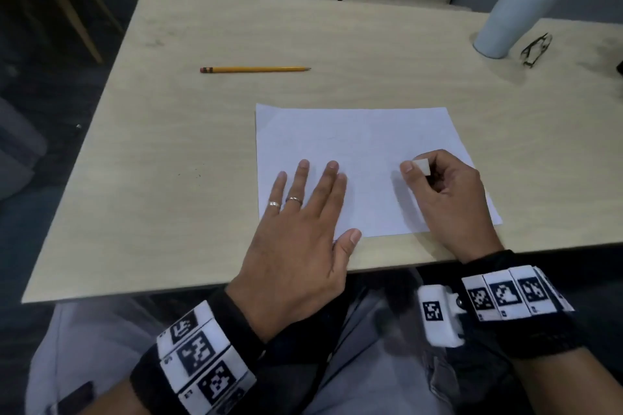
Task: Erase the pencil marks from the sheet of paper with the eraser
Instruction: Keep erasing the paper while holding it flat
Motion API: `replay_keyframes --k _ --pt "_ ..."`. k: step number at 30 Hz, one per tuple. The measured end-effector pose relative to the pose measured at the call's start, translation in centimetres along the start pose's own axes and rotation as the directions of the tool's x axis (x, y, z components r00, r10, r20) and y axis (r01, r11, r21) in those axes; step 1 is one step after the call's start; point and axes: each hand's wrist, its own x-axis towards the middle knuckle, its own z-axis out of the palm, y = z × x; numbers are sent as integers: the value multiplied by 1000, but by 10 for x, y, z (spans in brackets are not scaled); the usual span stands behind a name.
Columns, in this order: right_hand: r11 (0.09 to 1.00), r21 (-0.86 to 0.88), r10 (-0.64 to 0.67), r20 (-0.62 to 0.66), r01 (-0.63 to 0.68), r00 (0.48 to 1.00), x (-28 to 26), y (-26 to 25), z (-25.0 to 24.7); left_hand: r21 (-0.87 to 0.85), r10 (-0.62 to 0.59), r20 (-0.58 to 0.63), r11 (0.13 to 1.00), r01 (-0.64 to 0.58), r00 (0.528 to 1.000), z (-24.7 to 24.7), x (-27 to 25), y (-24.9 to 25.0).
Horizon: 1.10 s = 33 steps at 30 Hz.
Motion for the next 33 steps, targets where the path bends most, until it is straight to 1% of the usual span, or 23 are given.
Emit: replay_keyframes --k 3,4,5,7,9,10,12,14,15,16,17,18,19,20,21,22,24,25,27,29,30,31,33 --pt "1000 2 -7 -18 7 1000 1 1 1 -45 183 2 982 -183 983 11 11 43" --pt "1000 -3 -5 -29 5 1000 1 1 1 -33 225 17 974 -224 974 15 14 53" --pt "1000 -15 0 -41 -1 999 1 1 0 -9 238 31 971 -238 971 17 16 58" --pt "999 -43 9 -53 -11 999 1 2 -1 15 204 33 979 -205 978 17 13 52" --pt "997 -69 28 -62 -33 998 2 1 -2 25 137 20 990 -137 990 10 0 28" --pt "996 -78 44 -65 -49 997 2 1 -1 51 82 18 995 -82 997 6 -8 12" --pt "991 -117 60 -70 -68 996 2 -2 1 131 -90 33 988 85 995 -6 -22 -21" --pt "984 -164 63 -79 -75 995 1 -5 3 162 -261 50 955 250 964 -19 -27 -41" --pt "981 -178 62 -77 -75 995 1 -6 5 141 -295 61 948 284 953 -22 -26 -43" --pt "980 -188 60 -72 -73 996 0 -7 6 108 -280 68 956 272 958 -24 -24 -40" --pt "978 -196 58 -69 -70 996 -1 -8 6 72 -213 66 975 209 975 -23 -23 -33" --pt "977 -204 55 -69 -68 996 -1 -8 5 41 -110 64 993 107 992 -21 -22 -23" --pt "975 -211 57 -73 -71 996 -2 -9 5 22 3 69 1000 -5 998 -16 -23 -14" --pt "974 -215 59 -77 -75 995 -2 -10 4 22 85 77 996 -87 993 -11 -25 -7" --pt "973 -215 62 -81 -79 995 -2 -11 4 39 110 83 993 -114 990 -8 -28 -6" --pt "973 -218 64 -83 -81 995 -3 -13 4 60 83 83 994 -88 993 -6 -30 -11" --pt "973 -219 61 -79 -77 995 -4 -14 5 102 -55 64 994 49 996 -10 -36 -31" --pt "973 -218 63 -82 -79 995 -4 -12 5 122 -132 56 985 125 990 -14 -38 -44" --pt "972 -220 68 -86 -86 994 -3 -9 6 131 -282 58 953 273 958 -24 -41 -66" --pt "972 -218 65 -93 -84 994 -3 -4 7 108 -377 57 923 369 925 -31 -41 -78" --pt "973 -215 64 -96 -83 993 -2 -3 8 89 -375 52 925 370 925 -34 -40 -78" --pt "974 -213 62 -95 -81 994 -2 -2 8 68 -331 49 942 327 942 -36 -40 -74" --pt "974 -214 60 -89 -78 994 -2 1 8 42 -158 66 987 155 985 -32 -41 -65"
